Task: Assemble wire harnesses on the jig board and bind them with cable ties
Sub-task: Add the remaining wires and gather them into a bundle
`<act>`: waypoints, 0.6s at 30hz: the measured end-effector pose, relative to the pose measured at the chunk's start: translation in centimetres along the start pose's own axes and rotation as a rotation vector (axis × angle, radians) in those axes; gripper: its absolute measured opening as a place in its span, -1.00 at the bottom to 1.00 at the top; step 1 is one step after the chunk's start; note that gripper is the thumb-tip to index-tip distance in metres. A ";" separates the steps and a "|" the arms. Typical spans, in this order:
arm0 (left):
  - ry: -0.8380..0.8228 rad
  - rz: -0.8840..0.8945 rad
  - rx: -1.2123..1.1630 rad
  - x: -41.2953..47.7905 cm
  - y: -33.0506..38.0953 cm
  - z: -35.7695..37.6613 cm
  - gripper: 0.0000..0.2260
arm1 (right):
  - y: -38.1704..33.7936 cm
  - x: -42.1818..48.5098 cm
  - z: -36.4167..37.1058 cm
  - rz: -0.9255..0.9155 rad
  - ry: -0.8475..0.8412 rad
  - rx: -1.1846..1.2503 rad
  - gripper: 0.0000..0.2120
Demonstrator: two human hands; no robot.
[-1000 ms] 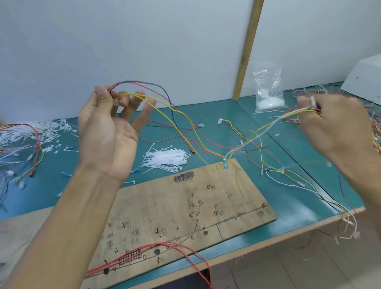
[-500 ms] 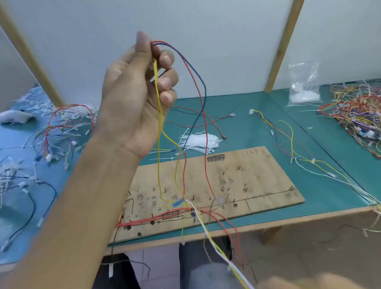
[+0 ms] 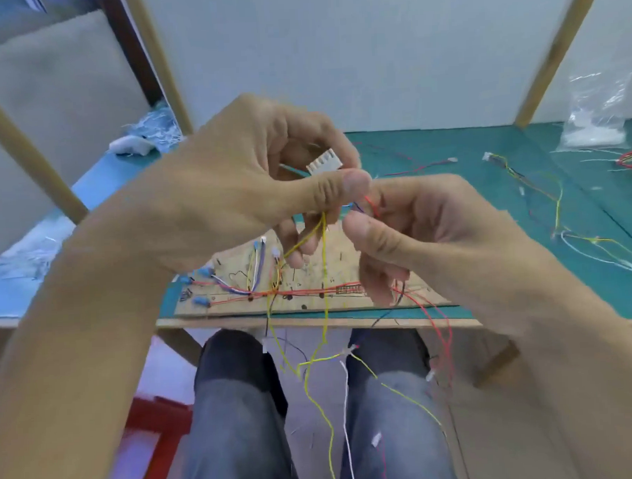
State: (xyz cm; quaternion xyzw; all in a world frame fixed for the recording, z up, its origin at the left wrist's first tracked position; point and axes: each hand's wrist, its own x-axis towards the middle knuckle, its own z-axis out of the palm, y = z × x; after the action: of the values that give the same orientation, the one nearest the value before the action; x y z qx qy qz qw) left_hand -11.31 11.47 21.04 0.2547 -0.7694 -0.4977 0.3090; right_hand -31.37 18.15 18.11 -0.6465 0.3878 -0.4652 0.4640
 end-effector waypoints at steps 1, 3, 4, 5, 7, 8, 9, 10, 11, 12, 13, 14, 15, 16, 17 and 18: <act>0.014 -0.017 0.073 -0.7 -0.3 -0.6 -0.80 | 0.3 0.1 0.1 -0.004 -0.009 0.015 -0.77; 0.060 -0.043 0.150 -2.2 -1.1 -1.5 -0.85 | 1.9 0.2 -0.3 0.055 -0.050 0.074 -0.74; 0.064 -0.079 0.138 -3.1 -1.5 -1.9 -0.84 | 2.9 0.2 -0.7 0.066 -0.053 0.104 -0.75; 0.046 -0.115 0.114 -3.9 -1.8 -2.1 -0.82 | 3.4 0.5 -0.7 0.069 -0.057 0.097 -0.76; 0.040 -0.192 0.054 -5.3 -2.3 -2.1 -0.81 | 4.0 0.8 -0.3 0.081 -0.104 0.051 -0.78; 0.056 -0.218 0.042 -5.7 -2.5 -1.9 -0.81 | 4.2 0.9 -0.1 0.081 -0.117 0.041 -0.79; 0.066 -0.236 0.043 -6.3 -2.7 -1.8 -0.82 | 4.5 1.0 0.2 0.074 -0.129 0.043 -0.79; 0.074 -0.248 0.038 -6.7 -2.9 -1.6 -0.81 | 4.6 1.1 0.5 0.062 -0.129 0.037 -0.78; 0.067 -0.254 0.026 -7.2 -3.1 -1.4 -0.80 | 4.6 1.3 0.7 0.046 -0.115 0.016 -0.78; 0.052 -0.255 -0.006 -7.6 -3.4 -1.5 -0.78 | 4.5 1.6 0.9 0.021 -0.089 -0.031 -0.79; 0.029 -0.258 -0.044 -8.1 -3.5 -1.5 -0.76 | 4.5 1.8 0.9 -0.024 -0.067 -0.105 -0.80; 0.007 -0.263 -0.096 -8.6 -3.6 -1.6 -0.75 | 4.4 2.1 0.8 -0.073 -0.055 -0.196 -0.81; -0.019 -0.276 -0.145 -9.2 -3.7 -1.7 -0.77 | 4.4 2.3 0.6 -0.123 -0.057 -0.295 -0.79; -0.042 -0.287 -0.185 -9.9 -3.7 -2.0 -0.81 | 4.3 2.5 0.4 -0.153 -0.060 -0.395 -0.74; -0.074 -0.295 -0.224 -10.4 -3.7 -2.2 -0.84 | 4.1 2.7 0.1 -0.173 -0.062 -0.485 -0.68; -0.111 -0.299 -0.284 -11.0 -3.8 -2.5 -0.83 | 4.0 2.9 -0.2 -0.184 -0.062 -0.572 -0.60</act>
State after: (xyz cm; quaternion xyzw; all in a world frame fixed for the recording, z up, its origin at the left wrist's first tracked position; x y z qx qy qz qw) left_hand -1.72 16.20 15.86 0.2923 -0.6611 -0.6545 0.2216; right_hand -31.05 14.30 14.95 -0.7973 0.4285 -0.3571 0.2304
